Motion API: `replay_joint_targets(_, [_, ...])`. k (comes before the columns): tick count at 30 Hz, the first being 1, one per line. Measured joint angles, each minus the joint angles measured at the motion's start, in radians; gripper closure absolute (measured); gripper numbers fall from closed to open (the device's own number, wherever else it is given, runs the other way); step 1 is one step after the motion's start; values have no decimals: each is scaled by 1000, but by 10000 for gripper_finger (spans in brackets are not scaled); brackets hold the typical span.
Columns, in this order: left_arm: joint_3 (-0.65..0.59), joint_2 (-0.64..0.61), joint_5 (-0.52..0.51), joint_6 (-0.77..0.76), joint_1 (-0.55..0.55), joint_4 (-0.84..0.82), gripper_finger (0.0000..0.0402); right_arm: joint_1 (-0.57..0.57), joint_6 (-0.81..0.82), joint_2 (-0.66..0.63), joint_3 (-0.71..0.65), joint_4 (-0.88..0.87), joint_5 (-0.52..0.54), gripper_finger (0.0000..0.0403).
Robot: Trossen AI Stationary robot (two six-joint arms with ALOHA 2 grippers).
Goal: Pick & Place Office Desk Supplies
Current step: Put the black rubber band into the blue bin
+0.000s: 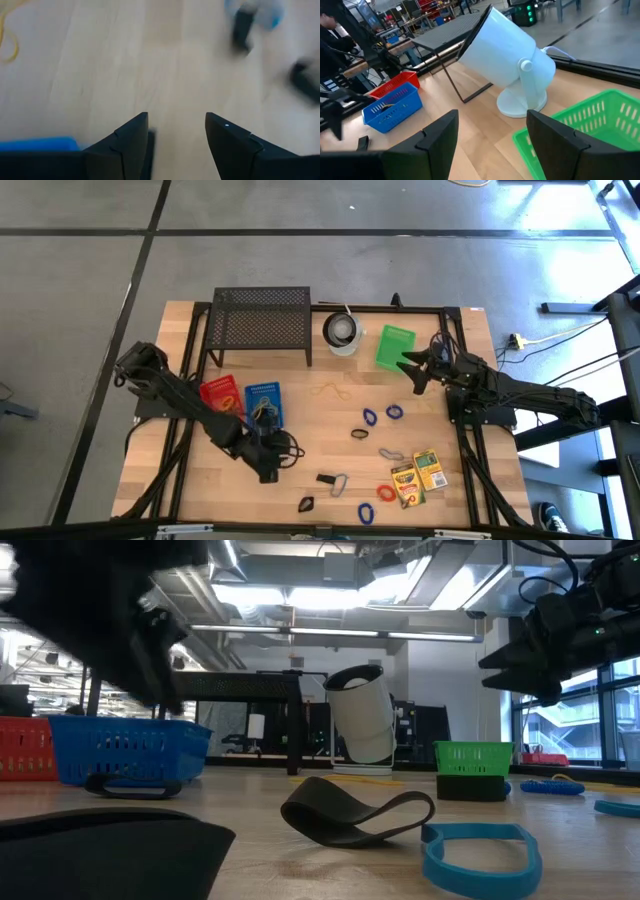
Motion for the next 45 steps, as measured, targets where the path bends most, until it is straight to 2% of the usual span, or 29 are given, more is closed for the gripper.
replay_joint_targets(4, [0,44,2,16,-4,-33,210,0,-3,0,0,1,0,166])
replay_joint_targets(10, [22,122,-3,117,-1,-48,210,0,-3,0,0,1,0,166])
replay_joint_targets(15, [69,169,-20,132,17,-170,210,0,-28,0,0,1,0,166])
replay_joint_targets(23, [86,182,40,132,43,-193,215,0,-49,0,0,0,0,166])
replay_joint_targets(28, [86,181,112,131,54,-184,257,0,-49,0,0,0,0,166])
replay_joint_targets(37, [89,178,168,125,53,-180,389,0,-49,0,0,0,0,166])
replay_joint_targets(43, [178,181,173,204,50,-190,396,0,-48,0,0,0,-1,166])
replay_joint_targets(45, [218,181,132,244,51,-194,397,0,-29,0,0,0,-17,166])
